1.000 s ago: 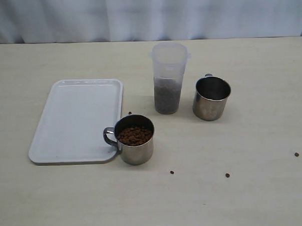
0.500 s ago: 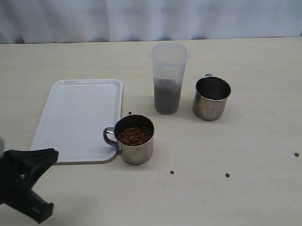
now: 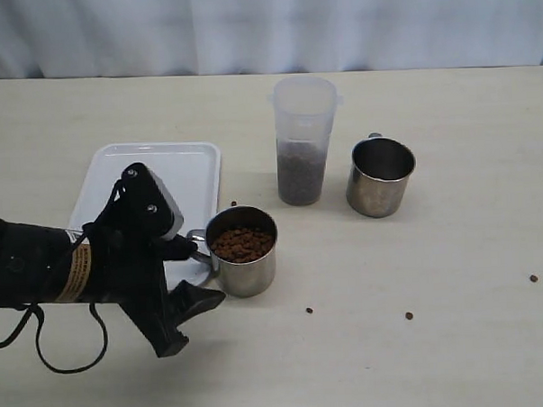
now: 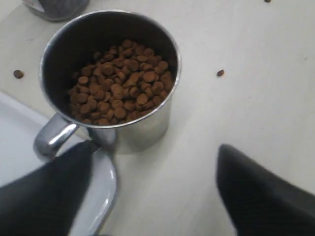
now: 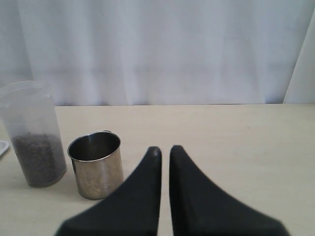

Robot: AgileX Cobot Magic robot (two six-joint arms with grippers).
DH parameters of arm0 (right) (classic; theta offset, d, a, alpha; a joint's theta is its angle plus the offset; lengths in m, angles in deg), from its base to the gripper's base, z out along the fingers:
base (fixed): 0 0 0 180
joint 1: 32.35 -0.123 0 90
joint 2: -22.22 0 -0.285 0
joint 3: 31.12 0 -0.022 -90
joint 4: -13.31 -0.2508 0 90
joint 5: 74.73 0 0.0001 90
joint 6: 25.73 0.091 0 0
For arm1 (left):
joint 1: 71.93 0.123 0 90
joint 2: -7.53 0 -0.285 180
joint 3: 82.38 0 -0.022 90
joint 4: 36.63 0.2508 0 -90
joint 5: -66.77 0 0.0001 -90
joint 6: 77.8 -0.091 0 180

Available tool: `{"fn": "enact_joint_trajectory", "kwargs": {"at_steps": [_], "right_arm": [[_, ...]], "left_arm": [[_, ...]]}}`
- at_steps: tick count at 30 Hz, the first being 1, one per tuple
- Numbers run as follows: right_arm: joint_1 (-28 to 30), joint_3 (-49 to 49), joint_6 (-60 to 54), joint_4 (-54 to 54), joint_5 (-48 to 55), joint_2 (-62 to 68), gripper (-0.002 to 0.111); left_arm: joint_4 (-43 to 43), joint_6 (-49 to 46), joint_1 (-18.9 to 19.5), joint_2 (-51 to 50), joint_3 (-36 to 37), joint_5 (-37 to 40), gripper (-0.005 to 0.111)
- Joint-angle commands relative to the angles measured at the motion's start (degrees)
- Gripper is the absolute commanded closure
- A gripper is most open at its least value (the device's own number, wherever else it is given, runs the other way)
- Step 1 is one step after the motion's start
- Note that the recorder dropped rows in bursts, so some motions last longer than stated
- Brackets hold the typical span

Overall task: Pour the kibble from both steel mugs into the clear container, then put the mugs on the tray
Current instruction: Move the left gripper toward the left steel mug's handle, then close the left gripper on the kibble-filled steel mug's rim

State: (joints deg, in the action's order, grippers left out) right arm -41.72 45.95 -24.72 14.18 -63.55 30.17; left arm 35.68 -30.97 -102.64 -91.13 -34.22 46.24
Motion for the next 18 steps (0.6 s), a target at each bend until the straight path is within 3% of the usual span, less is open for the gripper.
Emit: {"fn": "enact_joint_trajectory", "kwargs": {"at_steps": [1,8,18], "right_arm": [[-0.16,0.15,-0.14,-0.03,-0.52,-0.16,0.104],[-0.16,0.15,-0.14,-0.03,-0.52,-0.16,0.104],[-0.16,0.15,-0.14,-0.03,-0.52,-0.16,0.104]], "left_arm": [[-0.63,1.21,0.09,-0.32,-0.42,3.36,0.033],[0.47,0.40,0.09,-2.27,-1.19,0.93,0.033],[-1.00,-3.77,0.09,-9.83,-9.56,1.99,0.033]]}}
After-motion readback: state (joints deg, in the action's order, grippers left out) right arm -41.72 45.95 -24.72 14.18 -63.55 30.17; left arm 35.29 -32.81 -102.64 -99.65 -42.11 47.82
